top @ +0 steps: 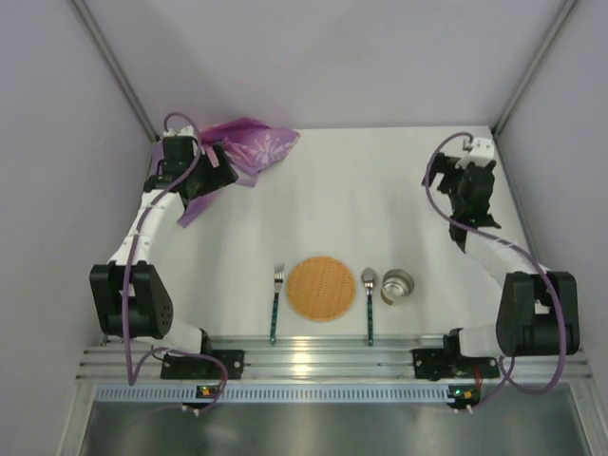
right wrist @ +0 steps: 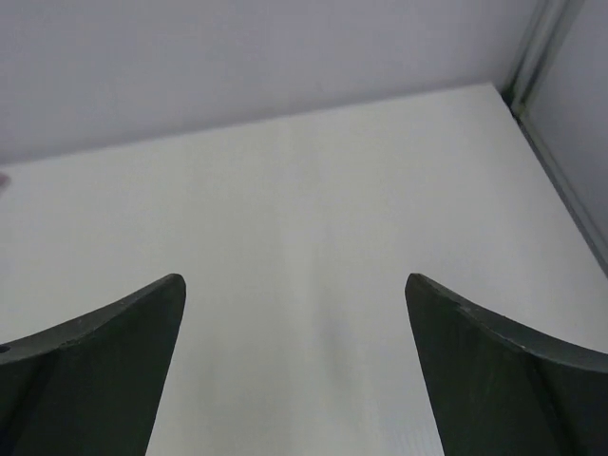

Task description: Set the dinner table for one person

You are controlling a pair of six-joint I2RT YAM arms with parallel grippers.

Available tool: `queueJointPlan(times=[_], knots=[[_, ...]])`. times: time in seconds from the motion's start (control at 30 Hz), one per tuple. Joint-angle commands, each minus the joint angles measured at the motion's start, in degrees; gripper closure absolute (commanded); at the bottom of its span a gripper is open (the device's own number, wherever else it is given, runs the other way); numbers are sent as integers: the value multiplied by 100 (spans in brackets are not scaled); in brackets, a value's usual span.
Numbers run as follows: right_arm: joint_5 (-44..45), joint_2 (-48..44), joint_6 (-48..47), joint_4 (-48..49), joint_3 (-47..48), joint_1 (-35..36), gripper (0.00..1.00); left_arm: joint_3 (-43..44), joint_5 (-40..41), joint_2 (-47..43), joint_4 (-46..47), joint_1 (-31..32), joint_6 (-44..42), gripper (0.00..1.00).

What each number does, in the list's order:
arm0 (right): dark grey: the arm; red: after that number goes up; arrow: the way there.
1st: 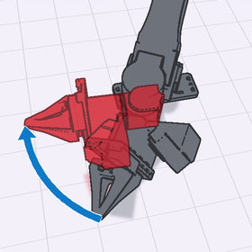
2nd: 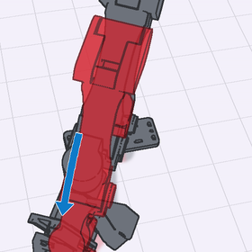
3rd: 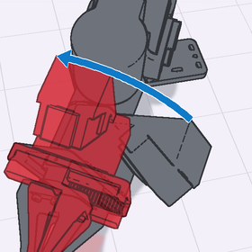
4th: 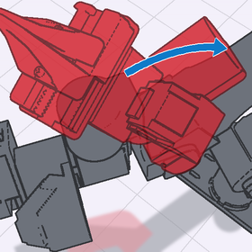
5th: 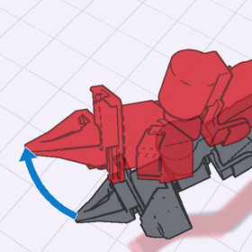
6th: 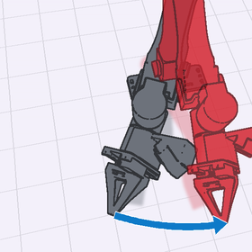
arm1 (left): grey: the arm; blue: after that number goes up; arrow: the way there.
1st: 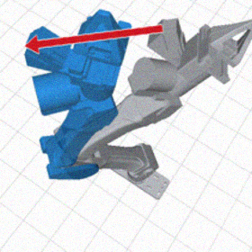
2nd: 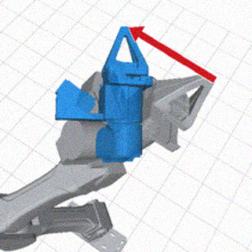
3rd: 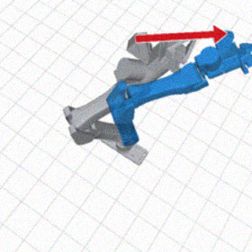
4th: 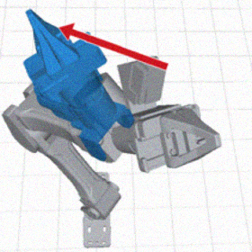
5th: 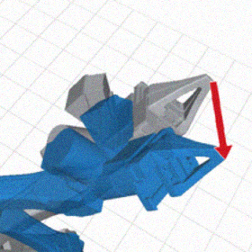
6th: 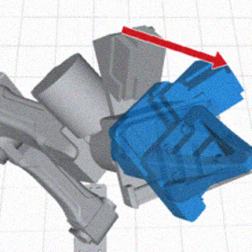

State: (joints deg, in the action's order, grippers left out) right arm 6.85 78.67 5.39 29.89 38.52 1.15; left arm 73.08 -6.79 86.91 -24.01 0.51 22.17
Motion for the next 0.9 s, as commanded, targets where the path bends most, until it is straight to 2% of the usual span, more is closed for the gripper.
queueJointPlan(times=[0.0,0.07,0.1,0.17,0.2,0.27,0.33,0.43,0.53,0.6,0.7,0.87], knots=[[-308,-919,1057,-1251,1192,332,0,154,57,-236,-508,-16,480,1],[-587,-1353,1759,-468,1158,447,0,128,-7,-236,-543,-7,700,2],[-467,-1616,2825,-458,1114,439,0,241,341,-184,-622,27,805,1],[-116,-1645,4104,-1184,1000,517,0,356,362,0,-649,36,982,1],[-349,-1549,5285,-1570,825,518,0,495,362,279,-597,45,1008,1],[-1277,-1469,5210,-2125,744,631,0,785,-23,684,-508,45,1113,1],[-1458,-1241,4684,-3289,1077,886,0,1505,-86,1326,-613,124,1367,1],[-1415,-1126,4111,-4190,1412,1300,0,2796,291,2205,-1025,265,1561,1],[-1643,-1310,4102,-4543,1360,1353,0,4413,844,3320,-1658,335,1545,4],[-1678,-1546,4084,-4667,1220,1371,0,5517,924,4205,-2026,370,1483,9],[-1652,-1828,4014,-4887,1053,1371,0,6505,1204,5147,-2344,458,1351,10],[-1398,-2058,3786,-5370,1061,1371,0,6500,1592,5652,-2363,476,1360,12]])
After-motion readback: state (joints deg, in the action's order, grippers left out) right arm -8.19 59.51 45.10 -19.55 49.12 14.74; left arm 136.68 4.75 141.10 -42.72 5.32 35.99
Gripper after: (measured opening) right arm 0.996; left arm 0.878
